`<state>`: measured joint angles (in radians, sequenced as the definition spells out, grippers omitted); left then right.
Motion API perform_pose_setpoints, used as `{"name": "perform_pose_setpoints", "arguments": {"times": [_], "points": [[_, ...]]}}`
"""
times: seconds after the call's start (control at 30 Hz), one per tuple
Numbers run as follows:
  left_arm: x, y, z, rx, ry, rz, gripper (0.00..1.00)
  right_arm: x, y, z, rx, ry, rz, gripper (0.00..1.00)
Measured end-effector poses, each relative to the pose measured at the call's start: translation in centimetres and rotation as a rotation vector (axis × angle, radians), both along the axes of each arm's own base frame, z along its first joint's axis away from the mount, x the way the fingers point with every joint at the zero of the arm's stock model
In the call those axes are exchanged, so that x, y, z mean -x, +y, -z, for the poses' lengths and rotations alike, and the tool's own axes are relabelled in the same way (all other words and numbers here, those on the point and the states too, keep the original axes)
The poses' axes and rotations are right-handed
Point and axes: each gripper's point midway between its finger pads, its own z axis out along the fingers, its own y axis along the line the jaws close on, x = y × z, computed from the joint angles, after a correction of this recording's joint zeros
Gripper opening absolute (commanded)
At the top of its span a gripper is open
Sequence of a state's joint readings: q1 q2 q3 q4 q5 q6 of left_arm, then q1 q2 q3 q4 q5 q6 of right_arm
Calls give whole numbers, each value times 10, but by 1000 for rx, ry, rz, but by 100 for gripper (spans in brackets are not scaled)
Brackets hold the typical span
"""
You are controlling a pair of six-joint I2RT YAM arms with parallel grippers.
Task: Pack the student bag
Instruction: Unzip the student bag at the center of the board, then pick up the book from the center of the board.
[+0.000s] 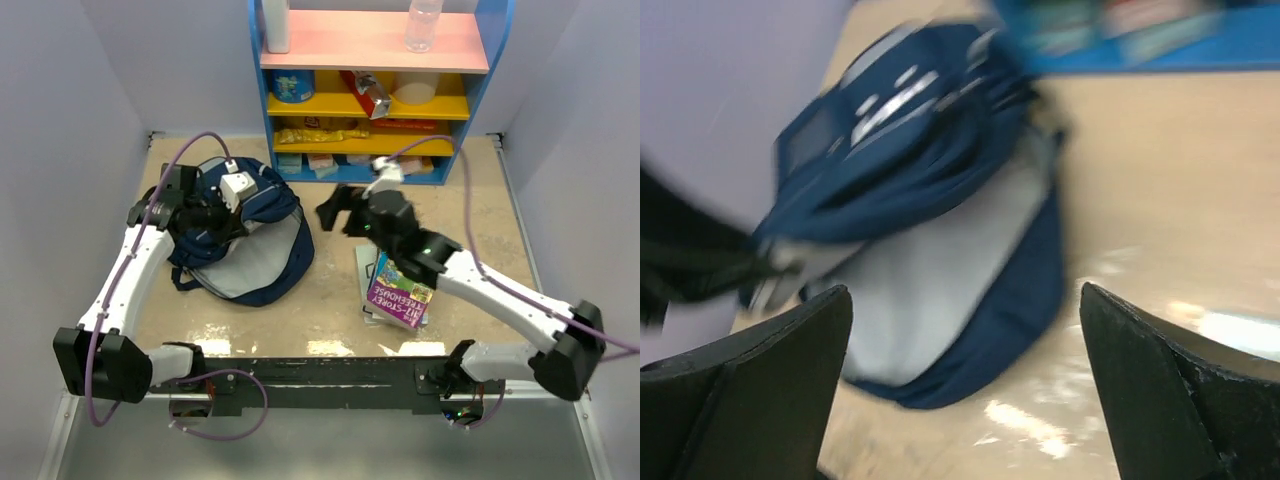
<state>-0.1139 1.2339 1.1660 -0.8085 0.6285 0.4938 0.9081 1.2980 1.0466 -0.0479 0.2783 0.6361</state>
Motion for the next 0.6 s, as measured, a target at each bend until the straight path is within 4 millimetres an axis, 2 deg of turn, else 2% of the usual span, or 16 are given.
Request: {"name": "perform_pose_setpoints", "arguments": {"times": [0.07, 0.13, 0.23, 0.33, 0.43, 0.6], "points": [[2, -1, 8, 0, 13, 18, 0, -17, -49, -13, 1, 19, 154, 99], [1, -3, 9, 5, 13, 30, 0, -14, -84, -6, 34, 72, 250, 99], [1, -5, 7, 13, 5, 42, 0, 8, -119, 27, 105, 186, 339, 99], [1, -5, 7, 12, 0, 51, 0, 39, -163, 58, 145, 280, 438, 99], [-1, -5, 3, 11, -8, 53, 0, 63, -198, 65, 91, 305, 527, 99], [-4, -7, -4, 13, -27, 56, 0, 93, -229, 77, -5, 360, 627, 99]]}}
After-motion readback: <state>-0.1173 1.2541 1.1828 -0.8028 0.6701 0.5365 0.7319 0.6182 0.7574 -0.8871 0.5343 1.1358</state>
